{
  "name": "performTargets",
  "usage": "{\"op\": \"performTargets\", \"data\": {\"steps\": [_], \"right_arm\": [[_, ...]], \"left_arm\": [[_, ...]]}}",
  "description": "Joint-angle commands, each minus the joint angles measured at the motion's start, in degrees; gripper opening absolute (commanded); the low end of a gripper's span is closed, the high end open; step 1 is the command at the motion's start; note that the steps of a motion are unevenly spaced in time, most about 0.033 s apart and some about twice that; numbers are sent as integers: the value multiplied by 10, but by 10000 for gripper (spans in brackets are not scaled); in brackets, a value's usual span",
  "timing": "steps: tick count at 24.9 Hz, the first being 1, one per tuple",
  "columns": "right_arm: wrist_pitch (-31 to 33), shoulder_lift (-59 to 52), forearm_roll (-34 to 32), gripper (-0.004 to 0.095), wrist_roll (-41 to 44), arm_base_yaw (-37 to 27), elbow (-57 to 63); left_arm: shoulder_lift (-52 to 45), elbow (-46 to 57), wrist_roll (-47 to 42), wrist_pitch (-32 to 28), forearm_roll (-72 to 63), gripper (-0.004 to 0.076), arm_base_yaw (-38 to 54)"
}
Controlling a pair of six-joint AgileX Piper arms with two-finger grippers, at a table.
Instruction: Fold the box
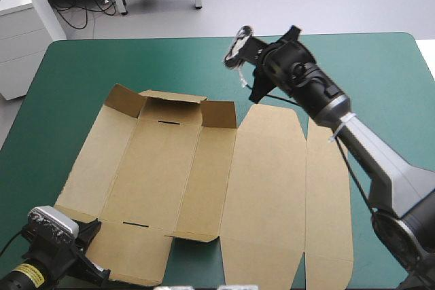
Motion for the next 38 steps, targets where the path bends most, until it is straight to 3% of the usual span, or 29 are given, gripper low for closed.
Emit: {"op": "performTargets", "data": {"steps": [1,3,12,19,24,32,35,38], "right_arm": [[34,-50,-19,169,54,-50,-19],[69,-61,5,-7,67,-85,-19],[119,-147,178,-15,70,-227,-6],[119,-281,173,-15,94,-303,124],[113,-445,187,-15,126,-360,357],[39,-619,288,-20,185,-368,631],[29,-629,303,-20,186,-368,637],[21,-629,303,-20,173,-368,637]], "left_arm": [[8,-14,-5,-35,-3,-10,0],[8,-14,-5,-35,-3,-10,0],[8,-14,-5,-35,-3,-10,0],[8,-14,-5,-35,-3,-10,0],[8,-14,-5,-35,-3,-10,0],[8,-14,-6,-31,-3,-10,0],[8,-14,-10,-32,-3,-10,0],[21,-26,-74,-33,16,-10,0]]}}
